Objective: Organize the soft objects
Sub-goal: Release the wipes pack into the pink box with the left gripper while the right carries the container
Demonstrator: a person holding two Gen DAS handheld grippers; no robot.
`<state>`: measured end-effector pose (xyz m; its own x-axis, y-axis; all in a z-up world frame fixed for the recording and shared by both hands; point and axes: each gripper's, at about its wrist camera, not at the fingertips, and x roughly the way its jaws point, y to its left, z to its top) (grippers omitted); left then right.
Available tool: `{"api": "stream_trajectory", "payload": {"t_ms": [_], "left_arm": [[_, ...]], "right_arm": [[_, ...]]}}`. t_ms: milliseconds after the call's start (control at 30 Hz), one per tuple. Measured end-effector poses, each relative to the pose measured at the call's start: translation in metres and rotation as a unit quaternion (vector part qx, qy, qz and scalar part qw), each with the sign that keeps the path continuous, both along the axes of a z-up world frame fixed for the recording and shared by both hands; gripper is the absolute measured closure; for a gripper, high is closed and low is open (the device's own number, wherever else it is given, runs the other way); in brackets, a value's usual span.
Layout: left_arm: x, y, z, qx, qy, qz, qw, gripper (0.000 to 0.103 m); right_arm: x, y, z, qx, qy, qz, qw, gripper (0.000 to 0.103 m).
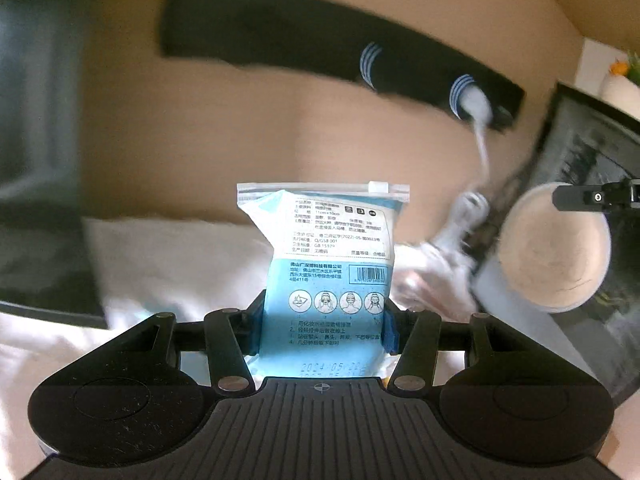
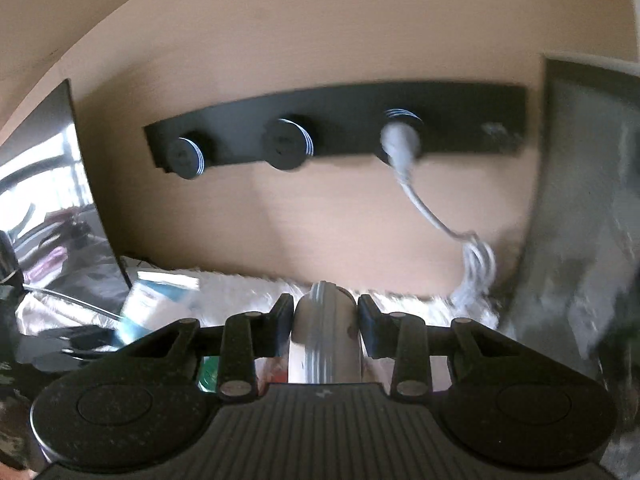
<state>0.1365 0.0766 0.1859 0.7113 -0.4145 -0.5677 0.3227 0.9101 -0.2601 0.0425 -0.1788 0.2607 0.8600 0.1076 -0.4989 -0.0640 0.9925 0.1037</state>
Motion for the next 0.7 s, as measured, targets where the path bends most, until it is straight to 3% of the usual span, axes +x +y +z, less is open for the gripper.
{"api": "stream_trajectory", "payload": {"t_ms": [133, 333, 400, 500, 567, 700], "left_arm": [[0.022, -0.032, -0.021, -0.028, 0.031, -0.025, 0.9988, 0.046], [0.035, -0.066, -0.051, -0.094, 0.038, -0.061, 0.993, 0.044], [0.041, -0.086, -0.07, -0.067, 0.045, -0.062, 0.9948, 0.043], [0.051, -0.103, -0.105, -0.009, 0.089, -0.064, 0.9939, 0.04], [0.051, -0.1, -0.117, -0.016, 0.097, -0.072, 0.9925, 0.039], [0.047, -0.09, -0.112, -0.023, 0.075, -0.068, 0.9947, 0.042]], "right_arm": [[-0.004, -0.02, -0.011, 0.021, 0.018, -0.015, 1.0, 0.069], [-0.001, -0.034, -0.027, 0.017, 0.05, -0.024, 0.998, 0.069], [0.003, -0.036, -0.034, 0.011, 0.059, -0.027, 0.998, 0.069], [0.007, -0.039, -0.042, 0.005, 0.07, -0.034, 0.997, 0.069], [0.01, -0.042, -0.046, 0.006, 0.077, -0.038, 0.996, 0.069], [0.013, -0.043, -0.049, 0.005, 0.078, -0.041, 0.996, 0.069]]}}
